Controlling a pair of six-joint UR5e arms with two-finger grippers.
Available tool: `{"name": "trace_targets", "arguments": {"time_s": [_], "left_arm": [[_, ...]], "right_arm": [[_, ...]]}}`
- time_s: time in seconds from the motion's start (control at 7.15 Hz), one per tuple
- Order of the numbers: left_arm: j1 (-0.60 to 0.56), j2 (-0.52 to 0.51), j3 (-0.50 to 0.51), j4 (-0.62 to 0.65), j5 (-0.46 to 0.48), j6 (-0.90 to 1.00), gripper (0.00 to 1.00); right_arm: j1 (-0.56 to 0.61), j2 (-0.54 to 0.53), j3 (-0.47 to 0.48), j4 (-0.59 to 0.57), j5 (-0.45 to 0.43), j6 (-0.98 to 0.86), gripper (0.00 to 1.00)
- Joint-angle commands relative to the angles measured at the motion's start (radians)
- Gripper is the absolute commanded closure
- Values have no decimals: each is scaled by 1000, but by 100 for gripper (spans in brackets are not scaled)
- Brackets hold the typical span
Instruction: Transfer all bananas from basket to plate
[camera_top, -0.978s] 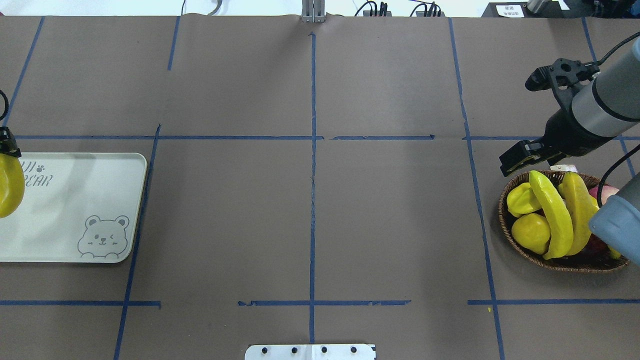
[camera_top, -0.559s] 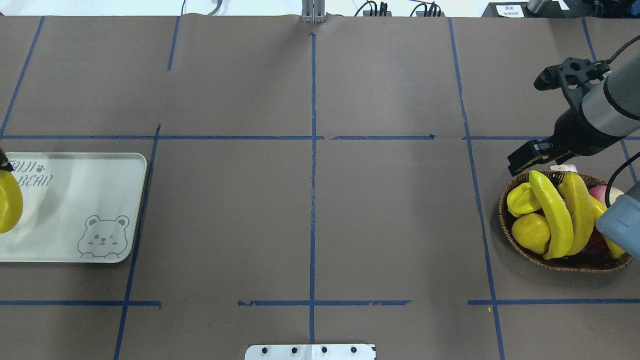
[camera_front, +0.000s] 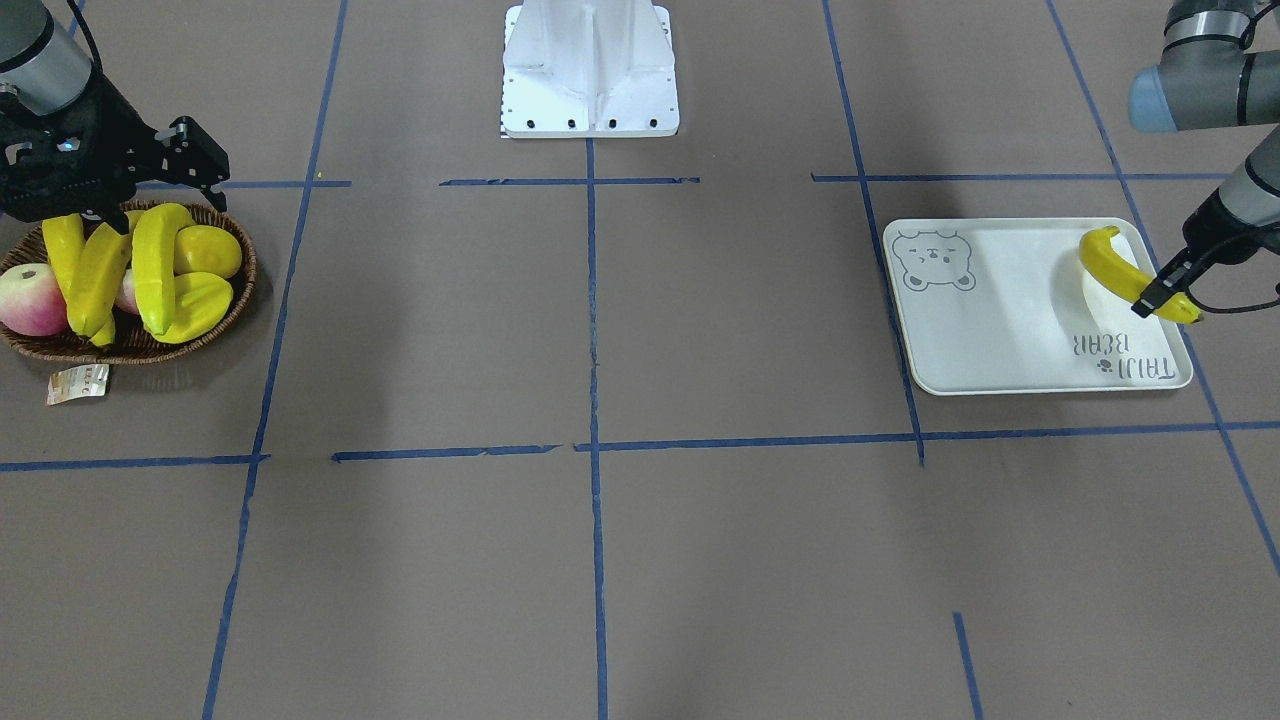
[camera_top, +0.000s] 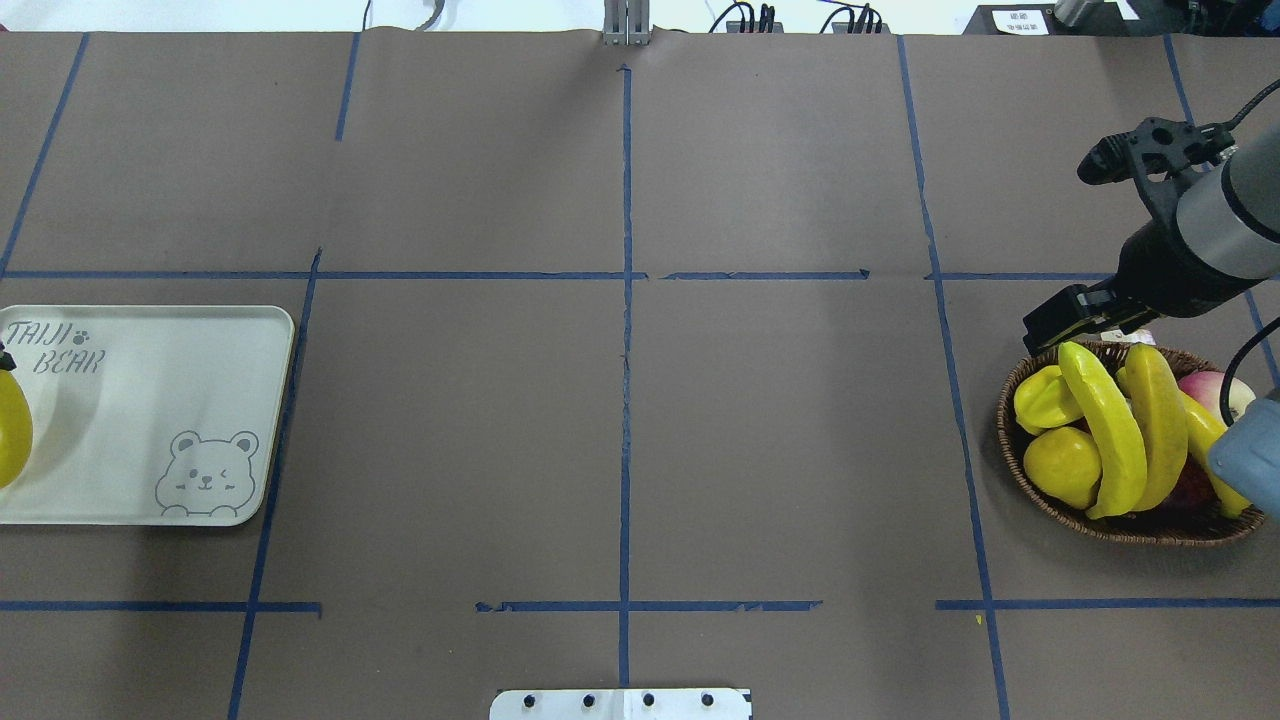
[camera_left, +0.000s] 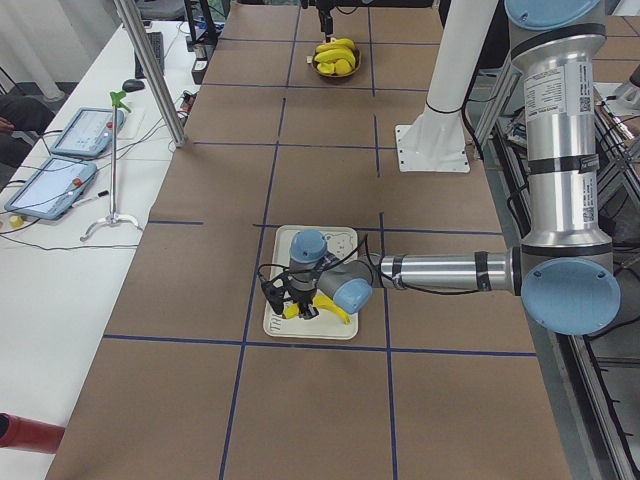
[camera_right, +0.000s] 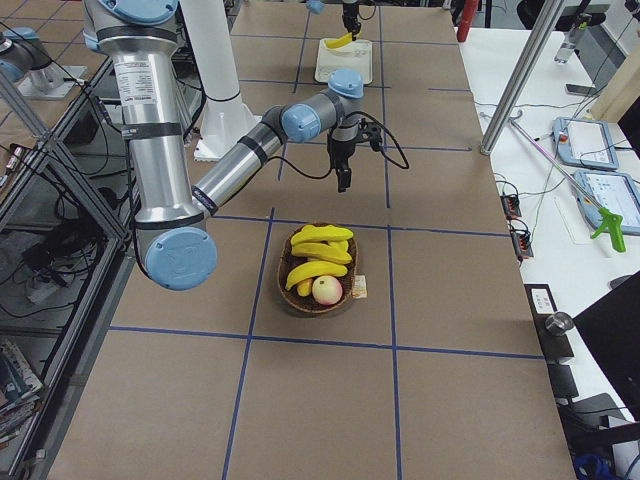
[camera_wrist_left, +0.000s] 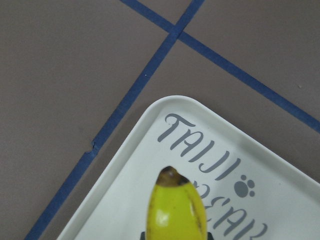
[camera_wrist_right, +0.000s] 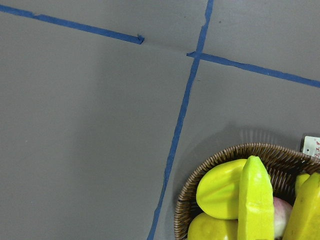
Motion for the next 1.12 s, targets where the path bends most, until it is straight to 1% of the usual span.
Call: {"name": "trace_targets", "arguments": {"time_s": [0.0,0.14,0.42,0.56,0.84,0.98], "left_arm": [[2,-22,45,-29,3,2,54],[2,-20,50,-32,4,4,1],[-1,-14,37,-44,-5,83,0],[-6,-8,-4,-38,-11,111,0],[8,-2,-93,-29,-12,167,0],[7,-2,-111,-27,-37,189,0]], "right_arm": [[-1,-1,1,1,0,2,1],[-1,-1,1,1,0,2,1],[-1,-1,1,1,0,2,1],[1,-11,4,1,-2,2,1],[1,-63,16,22,-9,-3,1],[-1,-112,16,71,-12,5,1]]}}
